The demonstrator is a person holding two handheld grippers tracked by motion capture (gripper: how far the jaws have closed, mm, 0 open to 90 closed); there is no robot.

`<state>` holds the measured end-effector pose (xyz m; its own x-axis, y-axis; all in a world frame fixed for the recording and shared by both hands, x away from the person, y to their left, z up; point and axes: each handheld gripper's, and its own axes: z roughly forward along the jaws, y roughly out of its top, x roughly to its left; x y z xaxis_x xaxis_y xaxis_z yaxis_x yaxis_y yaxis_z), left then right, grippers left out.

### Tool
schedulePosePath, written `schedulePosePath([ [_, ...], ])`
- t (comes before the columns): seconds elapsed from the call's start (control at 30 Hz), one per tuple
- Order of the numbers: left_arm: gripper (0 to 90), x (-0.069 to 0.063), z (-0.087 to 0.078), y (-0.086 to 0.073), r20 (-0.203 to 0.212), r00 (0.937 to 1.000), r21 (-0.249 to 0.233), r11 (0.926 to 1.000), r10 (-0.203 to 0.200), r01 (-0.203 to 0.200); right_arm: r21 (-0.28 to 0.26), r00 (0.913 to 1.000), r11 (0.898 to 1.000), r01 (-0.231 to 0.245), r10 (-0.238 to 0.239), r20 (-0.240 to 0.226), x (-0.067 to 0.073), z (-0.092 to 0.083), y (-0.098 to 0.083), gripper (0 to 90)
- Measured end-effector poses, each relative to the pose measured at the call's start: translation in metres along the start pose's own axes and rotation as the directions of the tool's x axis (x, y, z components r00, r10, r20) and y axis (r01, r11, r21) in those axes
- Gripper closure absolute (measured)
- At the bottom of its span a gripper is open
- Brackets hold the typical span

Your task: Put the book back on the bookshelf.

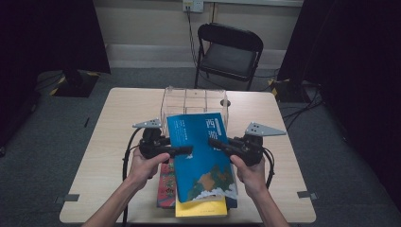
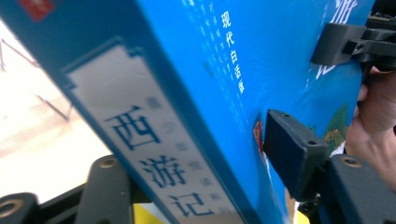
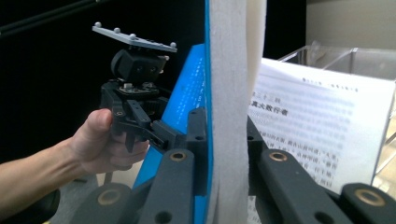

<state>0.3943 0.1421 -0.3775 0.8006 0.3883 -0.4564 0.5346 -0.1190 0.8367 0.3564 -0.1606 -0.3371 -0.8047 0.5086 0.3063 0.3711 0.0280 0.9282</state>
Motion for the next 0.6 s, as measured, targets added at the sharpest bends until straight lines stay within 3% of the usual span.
schedulePosePath([
  [0.2,50.0,-0.009,-0.009,0.020,-0.033,0.9958,-0.046,0.9951,0.086,-0.087,-0.040,0.9994,0.999,0.031,-0.030,0.015,0.004,-0.002,0.011,80.1],
  [0.4,55.1,-0.022,-0.010,0.017,-0.036,0.9891,-0.068,0.9870,0.143,-0.145,-0.029,0.9972,0.997,0.067,-0.066,0.036,0.005,-0.012,0.003,79.4],
  [0.5,56.1,-0.031,-0.010,0.017,-0.039,0.9841,-0.066,0.9822,0.173,-0.176,-0.011,0.9975,0.998,0.064,-0.063,0.032,0.006,-0.015,0.004,75.2],
  [0.6,58.8,-0.040,-0.011,0.016,-0.031,0.9792,-0.071,0.9768,0.200,-0.202,0.036,0.9949,0.997,0.073,-0.075,0.068,0.007,-0.020,0.006,60.6],
])
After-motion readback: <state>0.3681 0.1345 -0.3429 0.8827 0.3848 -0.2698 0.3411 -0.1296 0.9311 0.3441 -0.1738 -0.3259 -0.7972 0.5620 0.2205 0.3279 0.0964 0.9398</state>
